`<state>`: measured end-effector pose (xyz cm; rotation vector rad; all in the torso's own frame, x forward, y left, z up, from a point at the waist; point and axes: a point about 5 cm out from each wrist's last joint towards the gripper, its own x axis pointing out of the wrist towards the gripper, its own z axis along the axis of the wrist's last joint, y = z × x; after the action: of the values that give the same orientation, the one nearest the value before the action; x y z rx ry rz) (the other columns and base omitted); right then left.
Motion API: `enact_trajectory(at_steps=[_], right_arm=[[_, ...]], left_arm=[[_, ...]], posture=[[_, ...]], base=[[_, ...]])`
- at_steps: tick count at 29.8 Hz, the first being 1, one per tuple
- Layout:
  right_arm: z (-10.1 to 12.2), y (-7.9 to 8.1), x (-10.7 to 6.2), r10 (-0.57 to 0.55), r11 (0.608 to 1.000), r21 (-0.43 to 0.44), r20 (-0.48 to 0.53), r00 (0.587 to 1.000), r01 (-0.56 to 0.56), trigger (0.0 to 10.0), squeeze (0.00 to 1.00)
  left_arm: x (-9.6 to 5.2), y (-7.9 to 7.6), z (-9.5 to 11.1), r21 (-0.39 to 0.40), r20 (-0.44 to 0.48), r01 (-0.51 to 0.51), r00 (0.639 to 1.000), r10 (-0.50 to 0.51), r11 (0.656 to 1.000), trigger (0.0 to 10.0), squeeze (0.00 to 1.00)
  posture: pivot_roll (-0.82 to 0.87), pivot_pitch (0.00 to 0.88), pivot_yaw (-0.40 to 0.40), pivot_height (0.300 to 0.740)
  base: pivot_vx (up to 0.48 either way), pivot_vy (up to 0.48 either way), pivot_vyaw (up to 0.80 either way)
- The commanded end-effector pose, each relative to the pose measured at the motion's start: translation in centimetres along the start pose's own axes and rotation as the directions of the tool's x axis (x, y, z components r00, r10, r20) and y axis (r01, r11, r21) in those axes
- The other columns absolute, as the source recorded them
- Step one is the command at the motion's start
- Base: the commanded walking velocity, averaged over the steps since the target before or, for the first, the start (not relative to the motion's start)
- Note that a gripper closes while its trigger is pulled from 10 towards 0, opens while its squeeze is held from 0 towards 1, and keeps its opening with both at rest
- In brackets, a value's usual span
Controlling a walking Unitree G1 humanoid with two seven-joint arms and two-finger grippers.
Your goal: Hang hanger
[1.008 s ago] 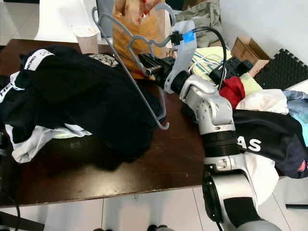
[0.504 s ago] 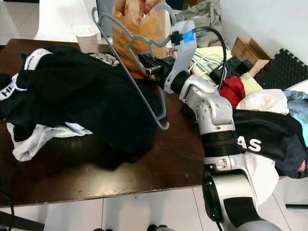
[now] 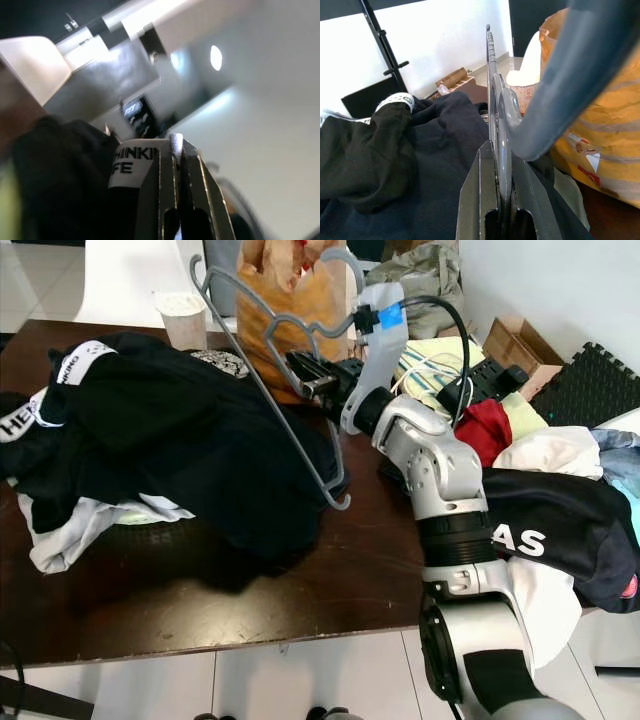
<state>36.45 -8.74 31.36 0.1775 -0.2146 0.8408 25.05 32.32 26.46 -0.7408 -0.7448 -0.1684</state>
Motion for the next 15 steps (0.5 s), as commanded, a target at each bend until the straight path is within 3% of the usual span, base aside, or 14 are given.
enact_trajectory(at_steps=[1, 4, 6, 7, 9, 11, 13, 14, 15], right_arm=[[0.4, 0.2, 0.0, 0.005, 1.0, -0.014, 0.016, 1.0, -0.005, 10.0, 0.0], [0.3, 0.2, 0.1, 0.003, 1.0, -0.002, 0.027, 1.0, -0.002, 10.0, 0.0], [0.3, 0.2, 0.1, 0.003, 1.0, -0.002, 0.027, 1.0, -0.002, 10.0, 0.0], [0.3, 0.2, 0.1, 0.003, 1.0, 0.004, 0.032, 0.999, -0.003, 10.0, 0.0], [0.2, 0.3, 0.2, 0.002, 1.0, 0.022, 0.045, 0.999, -0.003, 10.0, 0.0], [0.3, 0.2, 0.3, -0.006, 0.999, 0.053, 0.07, 0.998, 0.002, 10.0, 0.0], [0.3, 0.2, 0.3, -0.006, 0.999, 0.053, 0.07, 0.998, 0.002, 10.0, 0.0], [0.4, 0.1, 0.4, -0.009, 0.998, 0.065, 0.081, 0.997, 0.004, 10.0, 0.0], [0.4, 0.1, 0.4, -0.009, 0.998, 0.065, 0.081, 0.997, 0.004, 10.0, 0.0]], left_arm=[[1.7, -3.2, 0.2, 0.121, -0.083, 0.143, 0.988, -0.134, 0.982, 0.0, 0.0], [4.1, -8.0, -0.3, 0.262, -0.251, 0.341, 0.927, -0.278, 0.903, 0.0, 0.0], [4.1, -8.0, -0.3, 0.262, -0.251, 0.341, 0.927, -0.278, 0.903, 0.0, 0.0], [4.6, -9.5, -0.7, 0.286, -0.303, 0.398, 0.901, -0.312, 0.872, 0.0, 0.0], [5.0, -13.0, -1.4, 0.251, -0.385, 0.539, 0.818, -0.428, 0.804, 0.0, 0.0], [4.7, -17.4, -1.8, 0.176, -0.422, 0.702, 0.687, -0.591, 0.69, 0.0, 0.0], [4.7, -17.4, -1.8, 0.176, -0.422, 0.702, 0.687, -0.591, 0.69, 0.0, 0.0], [4.6, -18.9, -1.7, 0.151, -0.416, 0.748, 0.642, -0.645, 0.647, 0.0, 0.0], [4.6, -18.9, -1.7, 0.151, -0.416, 0.748, 0.642, -0.645, 0.647, 0.0, 0.0]], posture=[[-0.05, 0.192, -0.106, 0.74], [-0.04, 0.188, -0.102, 0.74], [-0.04, 0.188, -0.102, 0.74], [-0.03, 0.184, -0.099, 0.74], [-0.02, 0.17, -0.092, 0.74], [-0.01, 0.158, -0.083, 0.74], [-0.01, 0.158, -0.083, 0.74], [-0.01, 0.156, -0.082, 0.74], [-0.01, 0.156, -0.082, 0.74]], base=[[0.0, 0.0, 0.0], [0.0, 0.0, 0.0], [0.0, 0.0, 0.0], [0.0, 0.0, 0.0], [0.0, 0.0, 0.0], [0.0, 0.0, 0.0], [0.0, 0.0, 0.0], [0.0, 0.0, 0.0], [0.0, 0.0, 0.0]])
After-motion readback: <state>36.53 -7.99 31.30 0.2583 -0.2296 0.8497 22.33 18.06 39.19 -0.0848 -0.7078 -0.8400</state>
